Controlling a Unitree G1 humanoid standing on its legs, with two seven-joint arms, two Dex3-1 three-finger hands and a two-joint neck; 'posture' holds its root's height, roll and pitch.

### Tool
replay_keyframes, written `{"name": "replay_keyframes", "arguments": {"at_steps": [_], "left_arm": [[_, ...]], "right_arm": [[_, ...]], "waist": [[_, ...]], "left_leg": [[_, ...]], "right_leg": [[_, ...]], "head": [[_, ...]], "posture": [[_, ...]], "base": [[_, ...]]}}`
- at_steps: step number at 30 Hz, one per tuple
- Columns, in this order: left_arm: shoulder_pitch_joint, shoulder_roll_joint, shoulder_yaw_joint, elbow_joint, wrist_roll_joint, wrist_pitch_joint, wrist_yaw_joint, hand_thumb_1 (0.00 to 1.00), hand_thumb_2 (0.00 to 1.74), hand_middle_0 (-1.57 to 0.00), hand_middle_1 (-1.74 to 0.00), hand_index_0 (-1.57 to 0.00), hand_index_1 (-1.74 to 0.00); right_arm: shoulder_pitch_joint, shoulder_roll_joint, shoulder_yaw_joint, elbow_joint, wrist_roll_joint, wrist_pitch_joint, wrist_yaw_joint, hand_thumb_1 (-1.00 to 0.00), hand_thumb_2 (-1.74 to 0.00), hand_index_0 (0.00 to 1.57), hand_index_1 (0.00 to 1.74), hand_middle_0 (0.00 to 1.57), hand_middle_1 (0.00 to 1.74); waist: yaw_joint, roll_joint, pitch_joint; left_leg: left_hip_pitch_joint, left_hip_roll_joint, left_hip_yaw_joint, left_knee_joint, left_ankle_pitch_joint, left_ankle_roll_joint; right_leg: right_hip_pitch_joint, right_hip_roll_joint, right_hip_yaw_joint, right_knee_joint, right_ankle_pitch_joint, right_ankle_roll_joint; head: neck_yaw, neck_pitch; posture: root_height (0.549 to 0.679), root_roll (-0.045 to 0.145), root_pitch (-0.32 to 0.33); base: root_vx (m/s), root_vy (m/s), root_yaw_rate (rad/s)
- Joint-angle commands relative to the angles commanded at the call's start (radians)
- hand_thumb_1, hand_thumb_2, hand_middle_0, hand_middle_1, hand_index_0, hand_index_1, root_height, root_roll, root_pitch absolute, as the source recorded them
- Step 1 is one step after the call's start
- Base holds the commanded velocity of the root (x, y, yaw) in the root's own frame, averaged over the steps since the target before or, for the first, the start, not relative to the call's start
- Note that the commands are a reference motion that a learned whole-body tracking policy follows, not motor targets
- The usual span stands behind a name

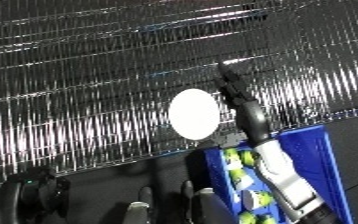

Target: Pick up the object and place it into the box

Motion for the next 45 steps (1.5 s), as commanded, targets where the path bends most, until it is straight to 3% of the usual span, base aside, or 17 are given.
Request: {"name": "replay_keyframes", "arguments": {"at_steps": [11, 22, 35, 45], "left_arm": [[-0.004, -0.006, -0.009, 0.003, -0.006, -0.006, 0.004, 1.00, 1.74, -1.57, -1.74, -1.57, -1.74], [0.003, -0.005, 0.004, 0.000, 0.000, -0.019, 0.005, 1.00, 1.74, -1.57, -1.74, -1.57, -1.74], [0.050, 0.002, 0.067, -0.009, 0.013, -0.042, -0.014, 1.00, 1.74, -1.57, -1.74, -1.57, -1.74], [0.061, 0.003, 0.115, -0.017, 0.026, -0.055, -0.014, 1.00, 1.74, -1.57, -1.74, -1.57, -1.74]], "right_arm": [[-0.028, 0.018, 0.008, 0.006, 0.004, -0.011, -0.008, -0.75, -1.30, 1.18, 1.30, 1.18, 1.30], [0.003, 0.011, -0.017, -0.038, -0.013, -0.031, -0.049, -0.75, -1.30, 1.18, 1.30, 1.18, 1.30], [0.211, -0.028, -0.149, -0.246, -0.059, -0.132, -0.054, -0.75, -1.30, 1.18, 1.30, 1.18, 1.30], [0.333, -0.032, -0.227, -0.350, -0.073, -0.184, -0.130, -0.75, -1.30, 1.18, 1.30, 1.18, 1.30]], "waist": [[-0.001, 0.003, 0.000], [-0.017, -0.004, 0.000], [-0.086, -0.026, 0.000], [-0.136, -0.032, 0.000]], "left_leg": [[0.002, 0.000, 0.003, -0.006, -0.001, 0.0011], [0.034, 0.008, 0.005, -0.042, 0.001, 0.0040], [0.089, 0.032, 0.023, -0.091, -0.002, 0.0068], [0.111, 0.051, 0.046, -0.125, -0.003, 0.0068]], "right_leg": [[0.002, 0.0020, 0.003, -0.008, 0.002, -0.0009], [0.027, 0.0100, 0.010, -0.041, 0.009, 0.0022], [0.079, 0.0279, 0.043, -0.120, 0.040, 0.0224], [0.100, 0.0391, 0.065, -0.171, 0.058, 0.0343]], "head": [[0.009, 0.009], [0.022, 0.043], [0.009, 0.070], [0.070, 0.119]], "posture": [[0.597, 0.056, 0.060], [0.603, 0.053, 0.061], [0.612, 0.048, 0.052], [0.620, 0.047, 0.065]], "base": [[-0.009, 0.007, -0.005], [-0.024, -0.014, -0.056], [-0.038, -0.015, -0.190], [-0.053, -0.012, -0.226]]}}
